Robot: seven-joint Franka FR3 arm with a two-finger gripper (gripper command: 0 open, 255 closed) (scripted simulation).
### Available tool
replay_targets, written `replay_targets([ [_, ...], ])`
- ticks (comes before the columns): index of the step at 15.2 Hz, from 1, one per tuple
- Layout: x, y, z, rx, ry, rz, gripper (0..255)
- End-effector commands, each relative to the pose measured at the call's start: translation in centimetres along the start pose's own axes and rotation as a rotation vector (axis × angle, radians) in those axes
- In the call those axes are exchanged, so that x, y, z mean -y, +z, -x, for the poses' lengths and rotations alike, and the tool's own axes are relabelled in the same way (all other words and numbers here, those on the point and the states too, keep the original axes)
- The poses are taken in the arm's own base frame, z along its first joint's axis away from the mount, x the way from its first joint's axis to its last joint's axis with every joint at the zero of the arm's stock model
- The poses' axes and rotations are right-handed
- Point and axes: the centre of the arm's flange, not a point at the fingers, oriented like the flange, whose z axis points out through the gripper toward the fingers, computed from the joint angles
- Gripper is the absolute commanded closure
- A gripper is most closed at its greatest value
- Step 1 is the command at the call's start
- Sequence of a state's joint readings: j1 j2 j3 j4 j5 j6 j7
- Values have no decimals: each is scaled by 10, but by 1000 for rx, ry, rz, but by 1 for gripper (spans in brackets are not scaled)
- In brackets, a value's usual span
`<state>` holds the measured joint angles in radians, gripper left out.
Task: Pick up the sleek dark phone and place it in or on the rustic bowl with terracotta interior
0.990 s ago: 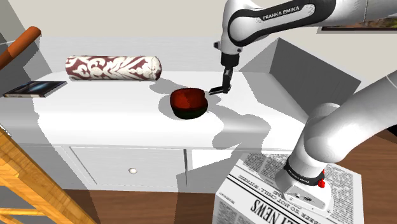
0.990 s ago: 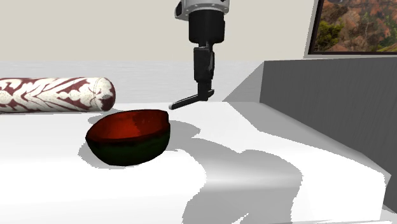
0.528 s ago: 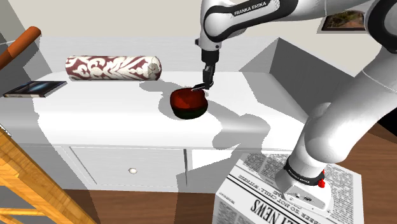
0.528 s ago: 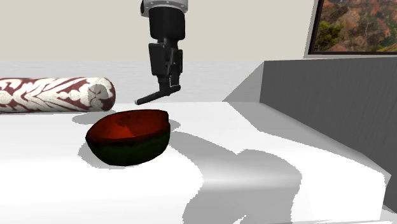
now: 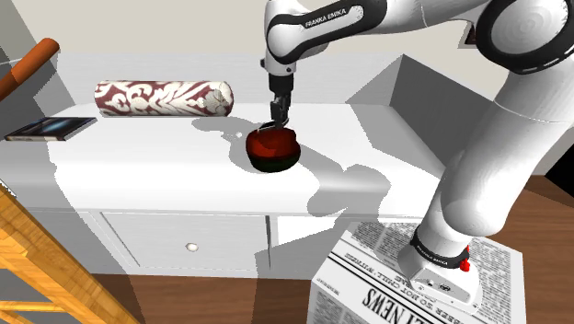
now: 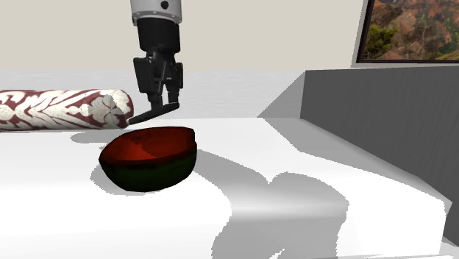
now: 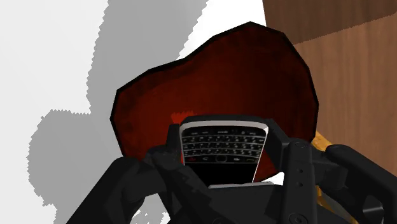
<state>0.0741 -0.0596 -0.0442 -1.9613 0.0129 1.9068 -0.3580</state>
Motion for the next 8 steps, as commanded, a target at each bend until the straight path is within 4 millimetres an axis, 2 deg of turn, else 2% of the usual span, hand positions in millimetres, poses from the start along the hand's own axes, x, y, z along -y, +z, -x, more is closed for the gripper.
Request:
replay_targets([
  [1,0,9,-1,-1,0,0,255],
  [8,-1,46,-1,-1,0,0,255],
])
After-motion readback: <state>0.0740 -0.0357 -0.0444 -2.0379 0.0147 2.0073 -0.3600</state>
